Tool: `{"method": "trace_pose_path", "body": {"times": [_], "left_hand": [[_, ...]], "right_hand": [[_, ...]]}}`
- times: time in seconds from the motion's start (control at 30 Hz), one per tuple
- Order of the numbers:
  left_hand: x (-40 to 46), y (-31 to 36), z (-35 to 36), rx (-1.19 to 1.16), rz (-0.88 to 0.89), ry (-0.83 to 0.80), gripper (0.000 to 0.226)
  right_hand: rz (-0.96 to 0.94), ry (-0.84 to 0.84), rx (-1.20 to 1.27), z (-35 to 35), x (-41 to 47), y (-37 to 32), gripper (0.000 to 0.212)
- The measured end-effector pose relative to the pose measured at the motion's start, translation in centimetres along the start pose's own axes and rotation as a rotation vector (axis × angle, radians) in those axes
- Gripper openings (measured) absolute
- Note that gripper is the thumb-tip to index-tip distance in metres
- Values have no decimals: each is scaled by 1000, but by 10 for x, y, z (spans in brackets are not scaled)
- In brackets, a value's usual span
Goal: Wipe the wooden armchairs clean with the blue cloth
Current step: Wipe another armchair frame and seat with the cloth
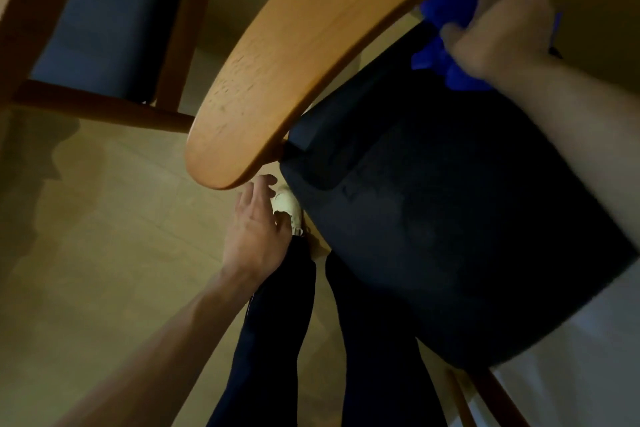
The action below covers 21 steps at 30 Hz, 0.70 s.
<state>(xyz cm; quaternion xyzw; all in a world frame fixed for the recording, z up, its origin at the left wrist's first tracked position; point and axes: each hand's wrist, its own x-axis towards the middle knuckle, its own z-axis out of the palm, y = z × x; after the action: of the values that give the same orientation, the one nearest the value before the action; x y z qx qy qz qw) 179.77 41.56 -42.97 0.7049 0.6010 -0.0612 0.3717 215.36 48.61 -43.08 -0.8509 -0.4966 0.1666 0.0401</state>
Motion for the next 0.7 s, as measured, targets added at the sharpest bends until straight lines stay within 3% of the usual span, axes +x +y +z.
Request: {"method": "trace_pose_path", "body": {"times": [0.07, 0.17, 0.23, 0.4, 0.6, 0.7], "left_hand": [[1, 1, 2, 21, 5, -23, 48], [1, 6, -1, 97, 71, -44, 50], [2, 8, -9, 113, 79, -58, 49], [0, -2, -33, 125, -8, -95, 46], [-1, -14, -40, 215, -3, -129, 42], [-3, -11, -36, 177, 1, -133, 45]], "right_hand": [[26, -146, -7, 4, 10, 2, 60], [162, -137, 105, 16, 8, -28, 45], [80, -197, 97, 23, -9, -62, 29], [-240, -435, 215, 63, -93, -142, 34], [-550, -528, 182, 59, -134, -75, 60], [-604, -636, 151, 42, -167, -29, 54]]}}
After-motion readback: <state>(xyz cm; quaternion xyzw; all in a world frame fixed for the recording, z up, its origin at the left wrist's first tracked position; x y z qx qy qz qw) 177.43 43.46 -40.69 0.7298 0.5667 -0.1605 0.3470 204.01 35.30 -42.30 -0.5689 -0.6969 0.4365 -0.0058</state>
